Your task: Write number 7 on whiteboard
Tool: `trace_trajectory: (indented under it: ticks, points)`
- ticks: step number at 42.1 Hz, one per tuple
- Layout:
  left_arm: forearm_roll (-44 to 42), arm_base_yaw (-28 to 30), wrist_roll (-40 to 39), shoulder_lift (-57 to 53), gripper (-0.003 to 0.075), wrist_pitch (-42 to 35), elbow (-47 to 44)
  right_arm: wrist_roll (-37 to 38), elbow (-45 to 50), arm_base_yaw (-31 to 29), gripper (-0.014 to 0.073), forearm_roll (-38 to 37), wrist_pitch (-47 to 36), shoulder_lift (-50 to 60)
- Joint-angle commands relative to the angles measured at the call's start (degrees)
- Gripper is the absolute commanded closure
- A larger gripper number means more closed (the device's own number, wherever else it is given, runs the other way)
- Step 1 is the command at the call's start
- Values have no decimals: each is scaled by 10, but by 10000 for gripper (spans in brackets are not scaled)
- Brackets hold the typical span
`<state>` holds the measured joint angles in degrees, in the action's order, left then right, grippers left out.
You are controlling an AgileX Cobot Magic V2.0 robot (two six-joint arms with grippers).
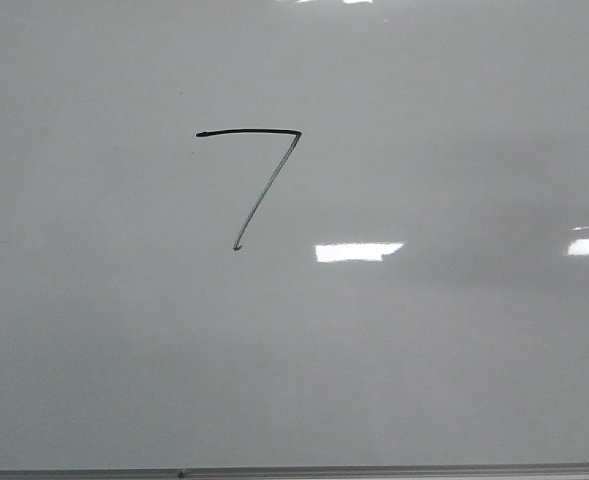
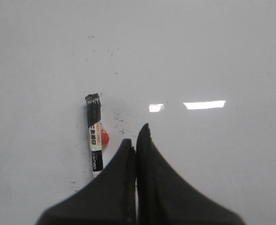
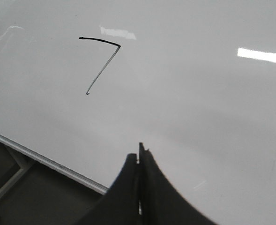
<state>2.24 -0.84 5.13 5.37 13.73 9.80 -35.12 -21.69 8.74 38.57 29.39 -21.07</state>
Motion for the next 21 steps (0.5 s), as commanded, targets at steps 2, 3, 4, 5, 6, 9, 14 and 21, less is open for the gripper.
trace_trajectory:
  ticks: [2, 3, 4, 5, 6, 9, 14, 21]
  points:
    - [5, -2, -11, -55, 741, -50, -43, -1, -14, -4, 662, 16, -27, -3]
    - [5, -2, -11, -68, 741, -50, -52, -1, -14, -4, 662, 16, -27, -3]
    - [5, -2, -11, -69, 741, -53, -61, -1, -14, -4, 662, 16, -27, -3]
    - [5, -2, -11, -65, 741, -65, -73, -1, -14, -4, 662, 16, -27, -3]
    - [5, -2, -11, -61, 741, -76, -81, -1, -14, -4, 662, 16, -25, -3]
    - [6, -2, -11, -59, 741, -102, -105, -1, -14, -4, 662, 16, -25, -3]
    - [8, -2, -11, -61, 741, -95, -104, -1, -14, -4, 662, 16, -24, -3]
    - [8, -4, -11, -61, 741, -96, -104, -1, -14, -4, 662, 16, -24, -3]
